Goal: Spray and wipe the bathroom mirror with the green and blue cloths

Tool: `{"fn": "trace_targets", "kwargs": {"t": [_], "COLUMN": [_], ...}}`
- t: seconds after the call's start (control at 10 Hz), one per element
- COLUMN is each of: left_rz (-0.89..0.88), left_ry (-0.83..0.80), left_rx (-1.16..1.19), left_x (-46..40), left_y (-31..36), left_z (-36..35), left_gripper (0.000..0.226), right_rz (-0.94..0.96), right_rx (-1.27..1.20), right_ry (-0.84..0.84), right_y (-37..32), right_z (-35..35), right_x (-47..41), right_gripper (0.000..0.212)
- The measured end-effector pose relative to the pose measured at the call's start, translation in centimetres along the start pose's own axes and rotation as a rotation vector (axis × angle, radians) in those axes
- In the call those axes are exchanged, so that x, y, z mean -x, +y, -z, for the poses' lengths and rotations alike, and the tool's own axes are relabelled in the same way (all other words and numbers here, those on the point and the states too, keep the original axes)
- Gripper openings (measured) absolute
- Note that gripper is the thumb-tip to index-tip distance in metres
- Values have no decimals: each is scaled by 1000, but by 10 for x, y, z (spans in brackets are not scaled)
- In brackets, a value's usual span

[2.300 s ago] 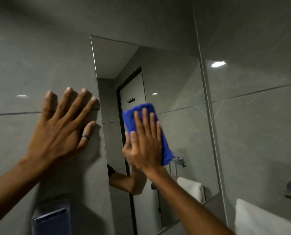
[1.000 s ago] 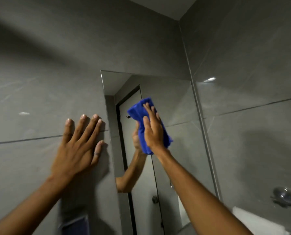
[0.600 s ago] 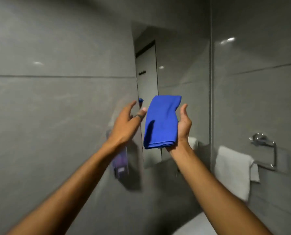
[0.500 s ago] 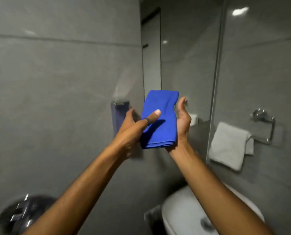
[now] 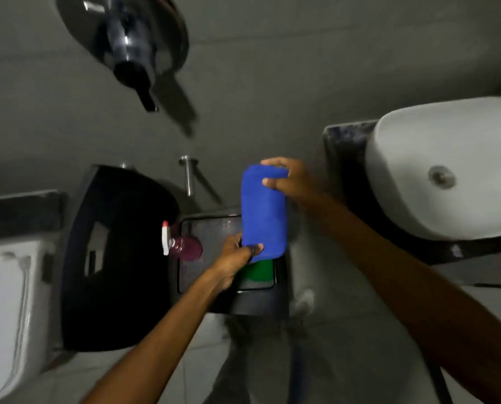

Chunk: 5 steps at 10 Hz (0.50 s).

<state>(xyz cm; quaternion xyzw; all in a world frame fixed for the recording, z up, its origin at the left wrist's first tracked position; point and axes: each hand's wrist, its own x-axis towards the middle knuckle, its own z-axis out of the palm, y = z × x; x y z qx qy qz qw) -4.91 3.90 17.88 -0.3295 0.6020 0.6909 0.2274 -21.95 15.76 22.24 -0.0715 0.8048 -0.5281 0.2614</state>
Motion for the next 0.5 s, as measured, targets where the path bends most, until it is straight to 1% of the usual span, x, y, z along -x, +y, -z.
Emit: {"fn": "trace_targets", "kwargs": {"t": [0.1, 0.2, 0.3, 0.4, 0.5], "left_rz": [154, 214, 210, 216, 175], "left_ry": [134, 251, 321, 370, 473], "left_rx": [164, 265, 290, 120, -227], "left_x": [-44, -84, -117, -138, -139], "left_y": [-85, -144, -181, -200, -197], "left_z": [24, 50, 75, 96, 94], "left_gripper": [40, 22, 13, 10, 24], "right_rz": [-65, -156, -222, -259, -198], "right_rx": [121, 123, 123, 186, 357], "right_ry": [-120, -177, -197, -262, -239], "right_y": [83, 146, 189, 207, 205], "right_z": [-69, -129, -175, -201, -203], "right_x": [-38, -73, -100, -108, -103], "right_gripper": [45, 44, 46, 51, 53]}}
